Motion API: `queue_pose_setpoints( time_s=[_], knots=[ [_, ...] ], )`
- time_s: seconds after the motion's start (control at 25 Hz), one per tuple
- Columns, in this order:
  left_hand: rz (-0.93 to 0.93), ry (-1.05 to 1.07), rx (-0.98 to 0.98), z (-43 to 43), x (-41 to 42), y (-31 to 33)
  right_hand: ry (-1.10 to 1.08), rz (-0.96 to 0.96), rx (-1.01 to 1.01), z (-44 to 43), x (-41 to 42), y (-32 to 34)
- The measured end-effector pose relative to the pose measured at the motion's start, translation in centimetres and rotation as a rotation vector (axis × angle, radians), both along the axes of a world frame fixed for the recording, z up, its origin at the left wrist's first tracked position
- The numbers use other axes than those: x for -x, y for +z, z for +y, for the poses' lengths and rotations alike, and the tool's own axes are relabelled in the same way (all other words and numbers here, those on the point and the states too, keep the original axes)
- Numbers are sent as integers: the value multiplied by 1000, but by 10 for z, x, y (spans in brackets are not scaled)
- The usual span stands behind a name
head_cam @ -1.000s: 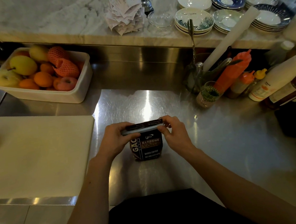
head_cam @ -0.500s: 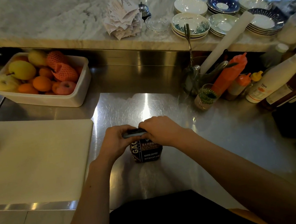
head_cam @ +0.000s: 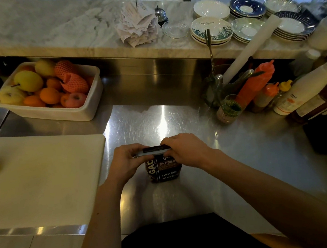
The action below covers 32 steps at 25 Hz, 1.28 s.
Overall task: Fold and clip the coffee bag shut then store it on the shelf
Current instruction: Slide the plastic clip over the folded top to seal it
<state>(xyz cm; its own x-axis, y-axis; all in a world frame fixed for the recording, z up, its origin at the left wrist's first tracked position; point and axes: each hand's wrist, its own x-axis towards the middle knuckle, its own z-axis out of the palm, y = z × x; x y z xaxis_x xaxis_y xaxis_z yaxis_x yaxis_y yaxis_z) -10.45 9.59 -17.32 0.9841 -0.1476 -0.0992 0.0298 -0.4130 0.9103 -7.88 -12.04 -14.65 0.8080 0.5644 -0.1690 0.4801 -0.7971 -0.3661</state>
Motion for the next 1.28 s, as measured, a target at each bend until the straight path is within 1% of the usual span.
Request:
queue_pose_setpoints(
  time_s=[0.08,0.16,0.24,0.32,0.52,0.64,0.72,0.8,0.88,0.96,1.12,1.28],
  knots=[
    [4,-49,-27,2,-2,1,-42,-11,-28,-5,1,-1],
    [4,-84,-53,2,-4,2,-71,57,-100,-10,1,-2],
    [6,-40,-10,1,-2,0,-75,147,-189,-15,-1,-4],
    [0,3,36,1,1,-3,-92,157,-234,-18,0,-6],
    [23,22,43,3,1,-4,-344,104,-403,-25,7,-17],
    [10,-3,9,1,1,-5,-425,132,-481,-30,11,-23],
    [28,26,61,-2,5,-7,-481,201,-594,-32,15,-29],
    [72,112,169,-6,9,-10,-572,273,-707,-31,21,-36],
    [118,189,256,-11,14,-11,-667,278,-767,-27,26,-41],
    [128,229,282,-14,17,-11,-722,250,-796,-21,29,-42],
    [90,247,338,-11,21,-5,-764,231,-862,-12,35,-33],
    [92,165,416,3,21,2,-791,232,-981,-3,43,-16]
  ],
)
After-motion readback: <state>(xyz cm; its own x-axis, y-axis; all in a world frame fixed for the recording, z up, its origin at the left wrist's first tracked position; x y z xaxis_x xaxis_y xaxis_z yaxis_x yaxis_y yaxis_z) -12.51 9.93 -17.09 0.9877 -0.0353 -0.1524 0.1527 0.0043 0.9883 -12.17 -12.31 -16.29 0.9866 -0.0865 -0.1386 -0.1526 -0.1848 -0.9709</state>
